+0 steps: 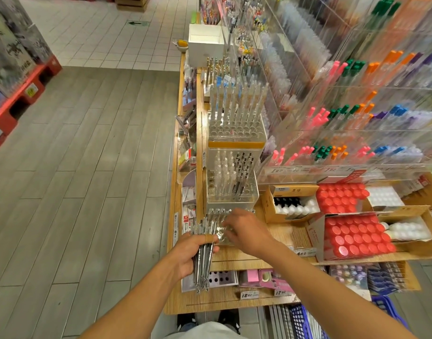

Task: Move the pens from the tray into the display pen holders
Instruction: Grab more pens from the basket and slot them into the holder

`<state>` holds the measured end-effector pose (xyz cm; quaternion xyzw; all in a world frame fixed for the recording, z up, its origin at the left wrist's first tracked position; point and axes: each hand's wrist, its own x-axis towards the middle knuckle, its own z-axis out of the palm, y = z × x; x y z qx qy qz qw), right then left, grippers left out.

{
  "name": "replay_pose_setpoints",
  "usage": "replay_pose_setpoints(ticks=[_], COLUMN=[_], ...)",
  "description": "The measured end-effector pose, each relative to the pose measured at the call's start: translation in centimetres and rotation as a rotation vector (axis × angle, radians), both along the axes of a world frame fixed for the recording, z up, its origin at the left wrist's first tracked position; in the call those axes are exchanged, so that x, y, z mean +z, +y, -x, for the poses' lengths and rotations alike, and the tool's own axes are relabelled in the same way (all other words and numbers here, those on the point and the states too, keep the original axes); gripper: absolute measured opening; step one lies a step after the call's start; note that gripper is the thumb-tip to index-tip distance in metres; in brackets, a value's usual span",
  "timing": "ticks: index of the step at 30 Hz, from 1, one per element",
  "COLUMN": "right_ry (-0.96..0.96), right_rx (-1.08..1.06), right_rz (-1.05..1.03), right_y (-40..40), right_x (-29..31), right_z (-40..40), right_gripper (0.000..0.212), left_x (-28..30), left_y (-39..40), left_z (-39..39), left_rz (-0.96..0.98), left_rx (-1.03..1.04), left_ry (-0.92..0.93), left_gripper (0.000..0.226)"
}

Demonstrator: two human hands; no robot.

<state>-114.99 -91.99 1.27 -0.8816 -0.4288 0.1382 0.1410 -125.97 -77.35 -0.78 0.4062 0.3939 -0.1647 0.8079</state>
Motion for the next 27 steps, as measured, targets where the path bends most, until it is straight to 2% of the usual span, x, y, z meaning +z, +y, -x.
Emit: replay_pose_setpoints(ticks=[3,5,8,11,14,18,21,23,27], right_ry=[0.508,0.738,0.89,0.949,0.873,0.534,0.332,0.208,0.128], right_rx=[-0.307,-0.404,-0.479,-0.498,-0.524,-0.383,-0.248,-0.154,-0.062], right_rz=[-0.164,-0.199,-0.269,-0.32,-0.406,-0.46,-0.375,-0.257,-0.115], right_y=[1.0,1.5,1.7,1.5,1.0,0.3,0.2,0.3,0.6], right_x=[1.1,1.3,1.5,2.1,2.9,3.3,2.7,2.3,1.3], right_z=[-0.1,0.1,0.3,-0.6,-2.2,-3.5,-3.5,-3.2,-2.7], right_gripper=[0.025,0.025,0.017,0.008,0.007,0.005,0.012,0.009,0.007], left_x=[0.4,0.5,0.7,0.8,0.5,-0.6,-1.2,-1.3,-1.3], left_y=[-0.1,-0.1,-0.1,0.1,0.4,1.1,1.4,1.4,1.5], left_z=[0.1,0.1,0.1,0.2,0.5,0.9,1.0,1.0,0.7], left_rz=[0.01,0.015,0.02,0.014,0.041,0.046,0.041,0.049,0.05], left_rx=[-0.01,-0.008,-0.014,0.001,0.066,0.147,0.144,0.129,0.112], left_ry=[-0.024,-0.044,-0.064,-0.043,-0.021,0.01,0.037,0.048,0.062], left_gripper=[0.059,0.068,0.07,0.061,0.041,0.023,0.02,0.019,0.017])
